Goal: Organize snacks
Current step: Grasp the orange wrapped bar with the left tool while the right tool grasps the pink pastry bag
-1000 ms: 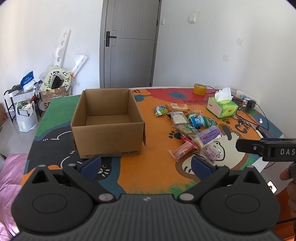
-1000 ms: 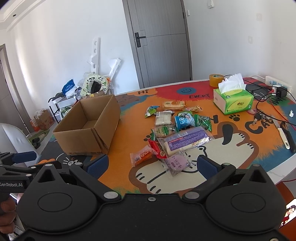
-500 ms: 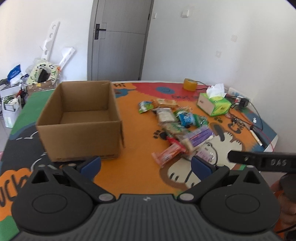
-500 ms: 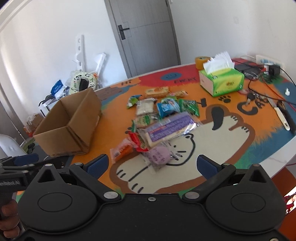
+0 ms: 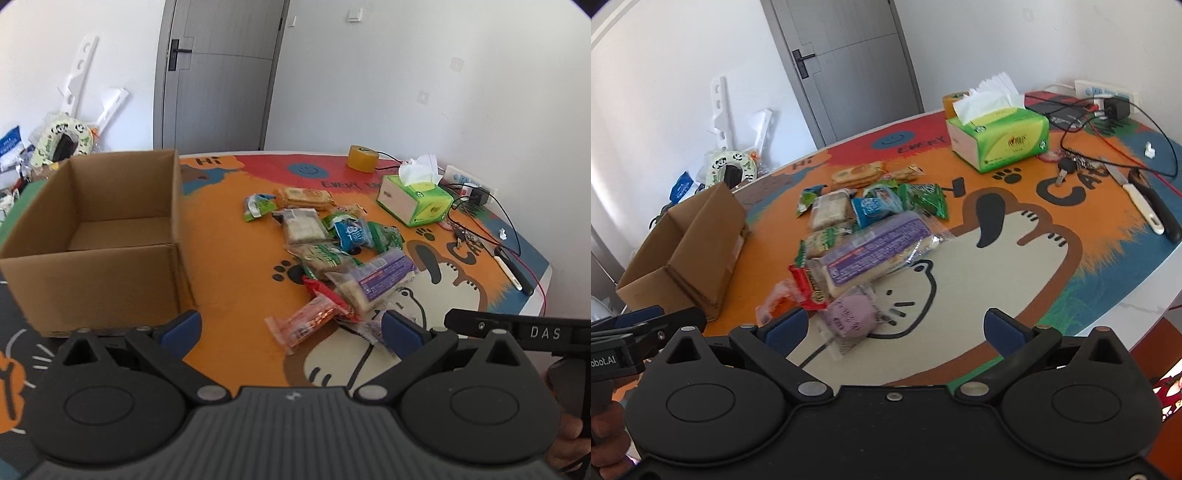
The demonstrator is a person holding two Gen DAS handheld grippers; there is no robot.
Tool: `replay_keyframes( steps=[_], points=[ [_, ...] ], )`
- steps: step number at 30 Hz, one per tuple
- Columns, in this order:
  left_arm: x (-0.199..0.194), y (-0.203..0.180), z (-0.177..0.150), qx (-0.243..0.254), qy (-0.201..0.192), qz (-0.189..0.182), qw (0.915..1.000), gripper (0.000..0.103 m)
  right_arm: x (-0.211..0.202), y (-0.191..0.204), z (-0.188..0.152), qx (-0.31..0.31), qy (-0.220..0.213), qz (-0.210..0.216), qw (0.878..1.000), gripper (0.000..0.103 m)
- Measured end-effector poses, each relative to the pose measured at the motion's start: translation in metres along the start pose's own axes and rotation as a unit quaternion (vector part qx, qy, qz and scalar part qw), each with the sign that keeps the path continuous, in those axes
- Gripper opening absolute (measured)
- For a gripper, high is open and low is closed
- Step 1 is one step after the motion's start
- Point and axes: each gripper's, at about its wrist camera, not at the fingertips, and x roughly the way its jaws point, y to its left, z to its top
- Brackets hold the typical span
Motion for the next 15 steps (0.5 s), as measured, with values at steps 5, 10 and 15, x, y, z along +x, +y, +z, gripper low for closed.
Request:
replay_keyframes(
  steps=[5,10,15],
  points=[
    [0.018,0.0,0.001,-0.013,0.002,0.004,0.9999,0.102,0.007,-0.001,-0.002,-0.002,-0.003,0.009,1.0,0.103],
    [0.036,0.002,-0.001,-0.027,0.019,-0.003,0.9995,0.1,0.017,0.008,-0.004,-0.015,-0.003,0.026,1.0,0.103],
    [0.049,0.003,-0.003,-0.026,0.021,-0.003,0.9994,0.093,0.033,0.01,-0.003,-0.013,0.005,0.037,0.999,0.099]
  ],
)
